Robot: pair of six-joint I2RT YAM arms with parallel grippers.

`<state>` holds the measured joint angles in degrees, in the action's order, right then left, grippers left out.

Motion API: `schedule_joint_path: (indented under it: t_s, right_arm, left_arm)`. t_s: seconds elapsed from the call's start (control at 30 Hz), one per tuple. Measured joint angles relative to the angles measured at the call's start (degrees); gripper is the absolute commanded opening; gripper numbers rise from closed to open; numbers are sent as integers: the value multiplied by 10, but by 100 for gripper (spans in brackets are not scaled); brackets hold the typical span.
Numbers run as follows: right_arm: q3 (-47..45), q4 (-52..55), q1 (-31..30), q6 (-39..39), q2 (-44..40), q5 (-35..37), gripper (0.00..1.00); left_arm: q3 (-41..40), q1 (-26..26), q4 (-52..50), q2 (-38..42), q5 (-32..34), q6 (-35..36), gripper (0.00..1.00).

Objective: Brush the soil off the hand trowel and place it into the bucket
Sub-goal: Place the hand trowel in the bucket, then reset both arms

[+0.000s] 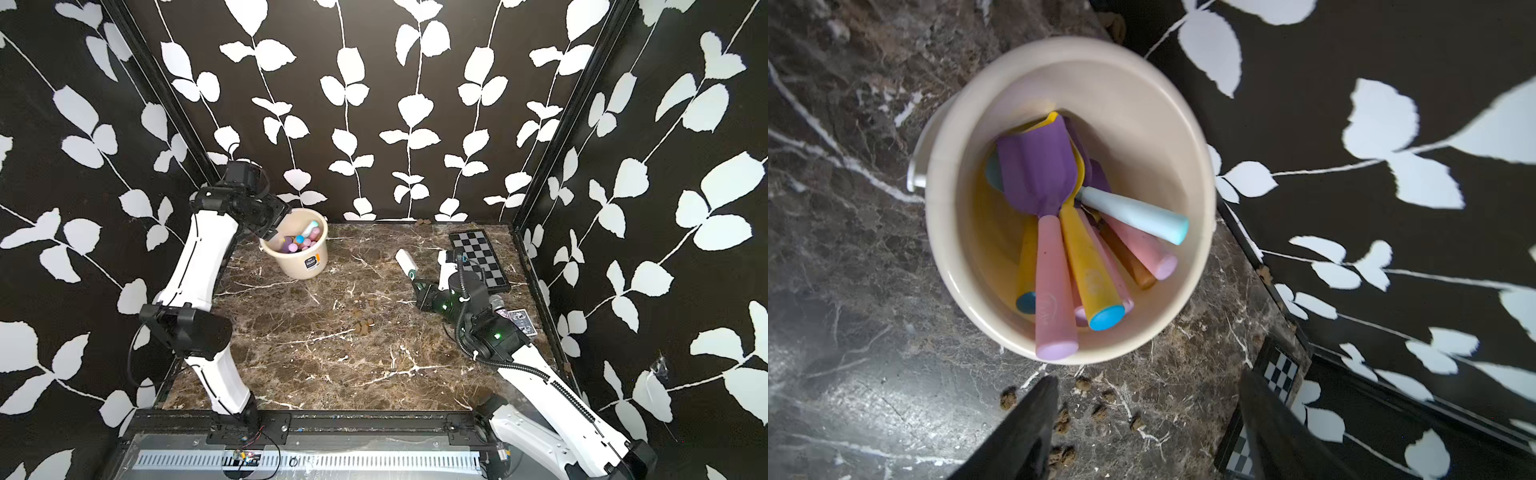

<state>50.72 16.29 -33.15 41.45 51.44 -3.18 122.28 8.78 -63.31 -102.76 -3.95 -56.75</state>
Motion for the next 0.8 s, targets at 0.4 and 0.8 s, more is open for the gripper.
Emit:
schedule_joint_path:
  t_s: [0.4, 0.8]
  right_arm:
    - [-116, -79, 94, -30, 103, -24, 0]
    - [-219, -257, 122, -22, 195, 13, 33]
  left_arm:
    - [-352, 178, 250, 313, -58, 270, 95]
    - [-692, 282, 507, 393, 150, 451, 99]
